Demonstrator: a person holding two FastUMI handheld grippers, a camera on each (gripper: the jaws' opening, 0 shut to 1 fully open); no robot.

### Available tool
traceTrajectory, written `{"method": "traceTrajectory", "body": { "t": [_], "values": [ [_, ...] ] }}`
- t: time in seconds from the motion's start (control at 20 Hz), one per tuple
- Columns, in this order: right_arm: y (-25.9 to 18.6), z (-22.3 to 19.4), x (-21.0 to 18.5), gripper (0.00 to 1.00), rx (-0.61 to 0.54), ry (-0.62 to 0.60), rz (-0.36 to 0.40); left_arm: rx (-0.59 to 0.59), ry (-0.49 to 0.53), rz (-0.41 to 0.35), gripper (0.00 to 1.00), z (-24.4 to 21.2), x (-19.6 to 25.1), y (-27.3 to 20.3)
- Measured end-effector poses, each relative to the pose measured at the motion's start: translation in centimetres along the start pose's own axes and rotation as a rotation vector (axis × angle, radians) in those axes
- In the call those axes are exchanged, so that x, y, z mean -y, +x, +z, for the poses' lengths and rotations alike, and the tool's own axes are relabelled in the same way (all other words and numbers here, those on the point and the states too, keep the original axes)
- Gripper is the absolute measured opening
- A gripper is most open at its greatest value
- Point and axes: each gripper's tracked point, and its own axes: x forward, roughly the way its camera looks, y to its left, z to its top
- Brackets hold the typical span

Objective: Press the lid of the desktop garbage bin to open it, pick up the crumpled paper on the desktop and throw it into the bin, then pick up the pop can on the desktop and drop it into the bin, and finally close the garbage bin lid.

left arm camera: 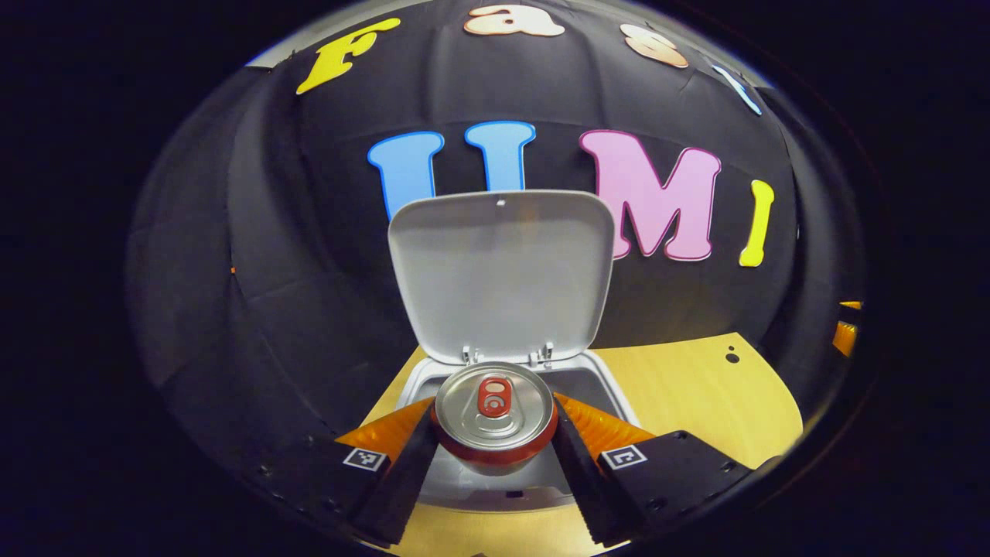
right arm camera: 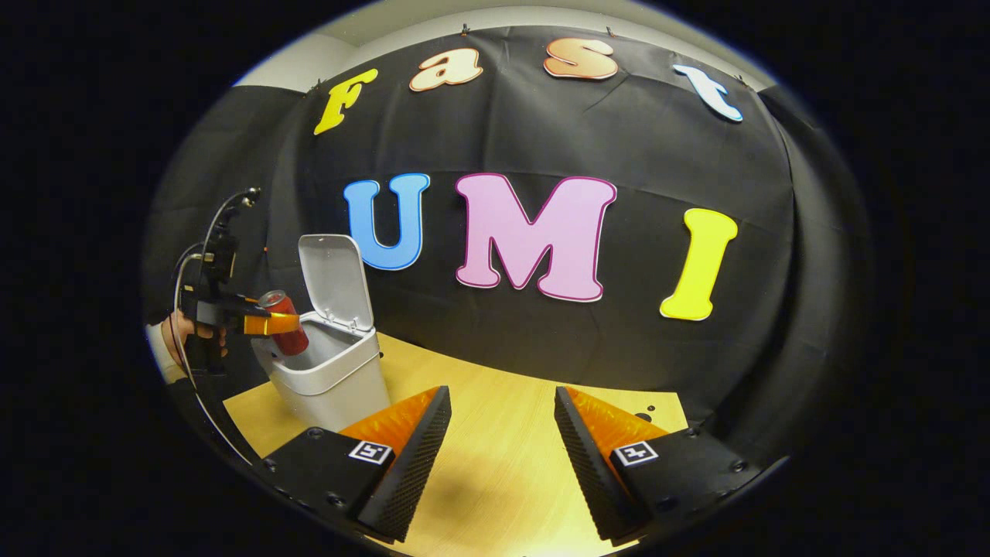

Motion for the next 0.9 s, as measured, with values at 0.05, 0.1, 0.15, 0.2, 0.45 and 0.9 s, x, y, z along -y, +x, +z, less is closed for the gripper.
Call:
{"method": "traceTrajectory", "body": {
  "t": [0.05, 0.1, 0.15, 0.2, 0.45, 0.9],
  "values": [
    [0.0, -0.2, 0.0, 0.88, -0.005, 0.005, 0.000, -0.012, -0.002, 0.006, 0.85, -0.7, -0.4, 0.4],
    [-0.1, -0.3, 0.1, 0.88, -0.009, 0.010, 0.000, -0.021, -0.005, 0.005, 0.85, -1.1, -0.5, 0.6],
    [-0.2, -0.4, 0.1, 0.88, -0.010, 0.013, -0.002, -0.026, -0.009, 0.001, 0.86, -1.4, -0.3, 0.7],
    [-0.2, -0.6, 0.3, 0.88, -0.012, 0.015, -0.008, -0.025, -0.008, -0.009, 0.86, -1.5, -0.1, 0.8],
    [-0.4, -1.3, 1.1, 0.88, -0.024, 0.025, -0.028, 0.128, 0.018, 0.013, 0.97, 3.4, 0.0, -0.2],
    [-0.3, -2.0, 1.1, 0.88, -0.029, 0.044, -0.030, 0.388, -0.054, -0.046, 0.95, 18.1, -0.6, -1.5]
  ]
}}
